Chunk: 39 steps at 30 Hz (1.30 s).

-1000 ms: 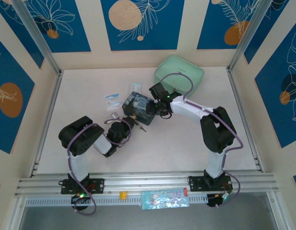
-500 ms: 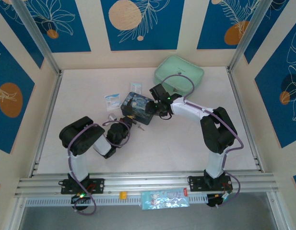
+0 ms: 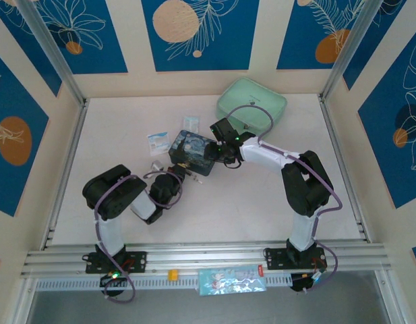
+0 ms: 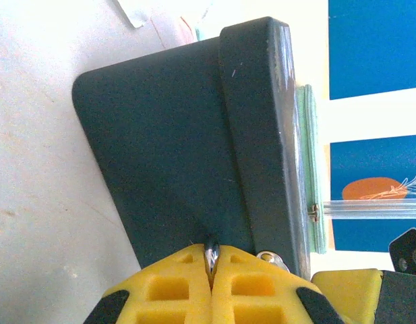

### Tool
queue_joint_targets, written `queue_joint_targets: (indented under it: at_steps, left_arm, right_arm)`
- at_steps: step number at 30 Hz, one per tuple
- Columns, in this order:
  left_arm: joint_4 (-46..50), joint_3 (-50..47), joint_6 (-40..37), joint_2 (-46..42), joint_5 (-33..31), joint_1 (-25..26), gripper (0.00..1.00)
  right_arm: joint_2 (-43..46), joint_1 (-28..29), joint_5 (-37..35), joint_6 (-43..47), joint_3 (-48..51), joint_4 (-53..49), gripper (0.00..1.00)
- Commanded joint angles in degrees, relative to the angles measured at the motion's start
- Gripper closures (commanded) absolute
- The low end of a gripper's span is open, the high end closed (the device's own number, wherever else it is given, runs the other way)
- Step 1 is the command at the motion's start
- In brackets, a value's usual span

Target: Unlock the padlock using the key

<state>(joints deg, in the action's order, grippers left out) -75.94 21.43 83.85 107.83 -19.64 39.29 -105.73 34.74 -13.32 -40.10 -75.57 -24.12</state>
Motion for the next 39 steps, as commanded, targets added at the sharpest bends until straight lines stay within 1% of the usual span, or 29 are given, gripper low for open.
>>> queue_joint_targets:
  at_steps: [1, 4, 10, 15, 20, 22, 27, 31, 33, 35, 36, 37, 38, 39]
  left_arm:
    - [2.7, -1.6, 1.5, -1.2, -5.3, 0.2, 1.00]
    - [2.8, -0.8, 2.9, -0.9, -7.6, 0.5, 1.00]
    - [0.7, 1.7, 1.3, -0.3, -12.0, 2.0, 1.00]
    - [-4.5, 0.9, 2.3, 1.9, -16.3, 3.3, 1.00]
    - [-4.7, 0.9, 2.2, 2.0, -14.7, 3.3, 1.00]
    - [-4.6, 0.6, 1.1, 1.4, -13.6, 3.3, 1.00]
    - [-1.1, -1.3, -2.8, -3.4, -10.5, 3.3, 1.00]
    - [2.8, -2.9, -4.9, -8.1, -6.9, 3.0, 1.00]
    - [6.4, -3.4, -5.6, -11.0, -4.0, 2.6, 1.00]
    - [10.5, -3.5, -6.3, -13.9, -0.3, 1.7, 1.00]
    - [12.4, -3.5, -6.9, -15.2, 1.5, 1.3, 1.00]
    - [14.6, -3.4, -7.7, -16.8, 3.8, 0.7, 1.00]
    - [17.0, -3.3, -8.5, -18.5, 6.0, 0.0, 1.00]
    - [19.1, -3.1, -9.2, -20.2, 7.8, -0.5, 1.00]
  right_arm:
    - [-1.0, -1.1, -4.1, -0.2, 1.4, -3.2, 0.49]
    - [-1.3, -1.0, -3.7, -0.6, 1.4, -3.1, 0.49]
    - [-1.9, -0.4, -3.6, -1.5, 1.4, -2.9, 0.49]
    - [-1.2, 0.0, -4.5, -2.3, 2.6, -1.9, 0.50]
    - [-2.0, 0.2, -4.0, -1.9, 2.0, -2.1, 0.50]
    - [-2.0, 0.2, -4.1, -1.5, 1.8, -2.1, 0.50]
    - [-1.7, -0.3, -3.2, 1.3, 0.4, -2.2, 0.49]
    - [0.8, -0.3, -2.4, 5.2, -0.6, -1.9, 0.47]
    - [2.7, -0.4, -1.9, 7.4, -1.0, -1.9, 0.41]
    - [4.7, -0.4, -1.4, 9.8, -0.9, -1.8, 0.31]
    - [5.5, -0.4, -1.1, 10.6, -0.8, -1.8, 0.23]
    - [6.7, -0.4, -0.9, 11.3, -0.5, -1.9, 0.21]
    - [7.7, -0.4, -0.6, 11.6, -0.1, -2.0, 0.12]
    - [8.5, -0.5, -0.2, 11.8, 0.3, -2.0, 0.09]
